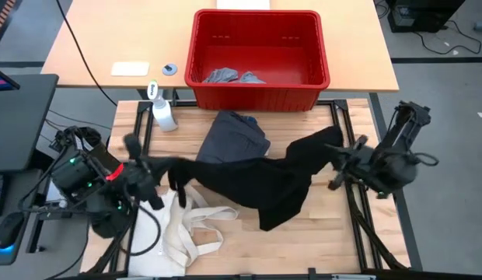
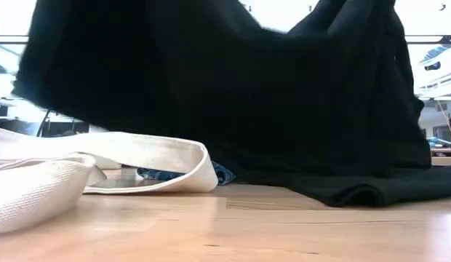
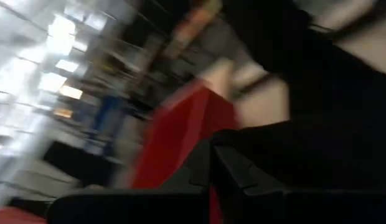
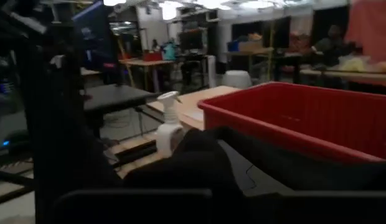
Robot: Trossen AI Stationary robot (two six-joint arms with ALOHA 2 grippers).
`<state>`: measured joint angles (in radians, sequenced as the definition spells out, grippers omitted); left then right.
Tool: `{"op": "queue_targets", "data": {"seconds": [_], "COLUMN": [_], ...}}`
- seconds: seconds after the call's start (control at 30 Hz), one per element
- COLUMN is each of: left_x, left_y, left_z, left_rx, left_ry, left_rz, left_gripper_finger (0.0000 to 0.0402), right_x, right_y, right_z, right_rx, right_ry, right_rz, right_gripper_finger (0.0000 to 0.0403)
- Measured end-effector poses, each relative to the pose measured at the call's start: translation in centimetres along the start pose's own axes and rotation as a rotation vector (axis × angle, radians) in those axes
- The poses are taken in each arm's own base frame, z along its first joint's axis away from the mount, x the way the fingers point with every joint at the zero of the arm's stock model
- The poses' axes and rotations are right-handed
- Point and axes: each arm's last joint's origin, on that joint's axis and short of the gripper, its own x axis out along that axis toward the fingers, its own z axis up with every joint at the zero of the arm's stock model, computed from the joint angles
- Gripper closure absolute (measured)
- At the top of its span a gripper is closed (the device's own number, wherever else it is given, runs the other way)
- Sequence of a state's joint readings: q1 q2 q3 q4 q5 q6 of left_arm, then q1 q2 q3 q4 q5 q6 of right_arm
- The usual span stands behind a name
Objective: Fold Laundry from Bin
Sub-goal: Fold the black shirt
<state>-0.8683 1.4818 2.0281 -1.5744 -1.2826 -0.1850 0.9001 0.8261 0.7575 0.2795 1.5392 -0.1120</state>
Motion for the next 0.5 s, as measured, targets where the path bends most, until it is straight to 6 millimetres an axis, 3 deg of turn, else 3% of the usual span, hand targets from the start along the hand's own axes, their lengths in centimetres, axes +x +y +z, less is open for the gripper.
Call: {"op": "queue_targets", "data": {"seconds": [0.23,0.37,0.5], "left_x": [1.0,3.1,5.9], "left_y": [-1.2,-2.4,-3.5], "left_z": [-0.1,0.3,-0.6], "left_rx": [-0.001,-0.02,0.033], "left_ry": [0.127,0.147,0.222], "left_rz": [-0.57,-0.693,-0.68], "left_gripper_finger": [0.039,0.039,0.039], "right_x": [3.0,5.3,7.7], "right_y": [1.5,2.6,3.2], "right_z": [-3.6,-5.3,-5.7], "right_rx": [-0.023,-0.092,-0.176], "right_ry": [-0.004,0.063,0.21], "right_rz": [0.302,0.349,0.282], "right_gripper_finger": [0.0394,0.0395,0.0395]}}
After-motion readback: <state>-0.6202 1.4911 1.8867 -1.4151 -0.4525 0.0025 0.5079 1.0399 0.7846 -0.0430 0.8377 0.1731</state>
